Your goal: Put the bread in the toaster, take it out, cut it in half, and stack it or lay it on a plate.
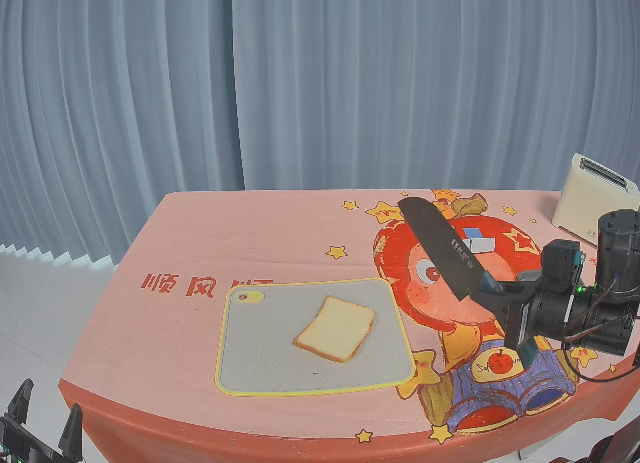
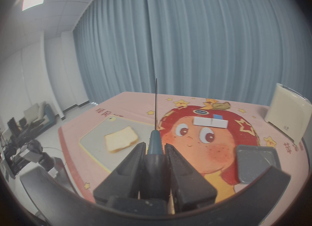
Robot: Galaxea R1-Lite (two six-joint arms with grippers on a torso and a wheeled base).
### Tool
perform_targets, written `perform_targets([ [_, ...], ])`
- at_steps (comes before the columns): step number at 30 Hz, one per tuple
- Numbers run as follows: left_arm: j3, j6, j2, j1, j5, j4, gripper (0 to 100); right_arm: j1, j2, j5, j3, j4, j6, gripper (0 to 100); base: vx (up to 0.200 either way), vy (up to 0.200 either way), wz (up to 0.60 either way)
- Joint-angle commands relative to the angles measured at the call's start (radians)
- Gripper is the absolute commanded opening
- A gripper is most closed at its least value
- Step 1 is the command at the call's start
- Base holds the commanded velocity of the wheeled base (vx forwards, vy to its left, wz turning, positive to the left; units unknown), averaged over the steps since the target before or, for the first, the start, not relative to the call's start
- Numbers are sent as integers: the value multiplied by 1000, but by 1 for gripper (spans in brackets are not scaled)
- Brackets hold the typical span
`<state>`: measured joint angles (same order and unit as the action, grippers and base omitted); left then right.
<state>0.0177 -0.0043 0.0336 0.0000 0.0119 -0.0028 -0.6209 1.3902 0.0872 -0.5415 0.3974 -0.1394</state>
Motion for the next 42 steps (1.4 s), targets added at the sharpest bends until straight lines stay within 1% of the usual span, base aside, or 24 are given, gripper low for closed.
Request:
perform_targets([
  [1, -18, 0, 2, 0, 0, 0, 100, -60, 1, -15, -5, -3, 15, 0, 0, 0, 0],
  [2, -18, 0, 2, 0, 0, 0, 100, -60, 1, -15, -5, -3, 15, 0, 0, 0, 0],
  [3, -18, 0, 2, 0, 0, 0, 100, -86, 4, -17, -6, -3, 37, 0, 0, 0, 0],
  [6, -18, 0, 2, 0, 0, 0, 100, -122, 10, -18, -14, -3, 73, 0, 0, 0, 0],
  [10, -18, 0, 2, 0, 0, 0, 100, -134, 41, -18, -23, 1, 93, 0, 0, 0, 0],
  [17, -18, 3, 2, 0, 0, 0, 100, -134, 43, -27, 8, -3, 86, 0, 0, 0, 0],
  [18, -18, 1, 2, 0, -1, 0, 100, -134, 46, -32, 12, -3, 86, 0, 0, 0, 0],
  [19, -18, -2, 2, 0, 2, 0, 100, -132, 56, -47, 25, 0, 84, 0, 0, 0, 0],
  [21, -18, 3, 2, 0, 0, 0, 100, -131, 76, -67, 29, 1, 87, 0, 0, 0, 0],
  [25, -18, 1, 2, 0, 0, 0, 100, -120, 70, -69, 14, 3, 84, 0, 0, 0, 0],
  [27, -18, 0, 2, 0, 0, 0, 100, -126, 67, -67, 14, 1, 86, 0, 0, 0, 0],
  [30, -18, 0, 2, 0, 0, 0, 100, -140, 70, -61, 15, 1, 92, 0, 0, 0, 0],
  [33, -18, 0, 2, 0, 0, 0, 100, -175, 70, -55, 18, 3, 89, 0, 0, 0, 0],
  [39, -18, 0, 2, 0, 0, 0, 100, -203, 49, -50, 11, 3, 83, 0, 0, 0, 0],
  [42, -18, 1, 2, 0, -1, 0, 100, -201, 46, -47, 9, 4, 81, 0, 0, 0, 0],
])
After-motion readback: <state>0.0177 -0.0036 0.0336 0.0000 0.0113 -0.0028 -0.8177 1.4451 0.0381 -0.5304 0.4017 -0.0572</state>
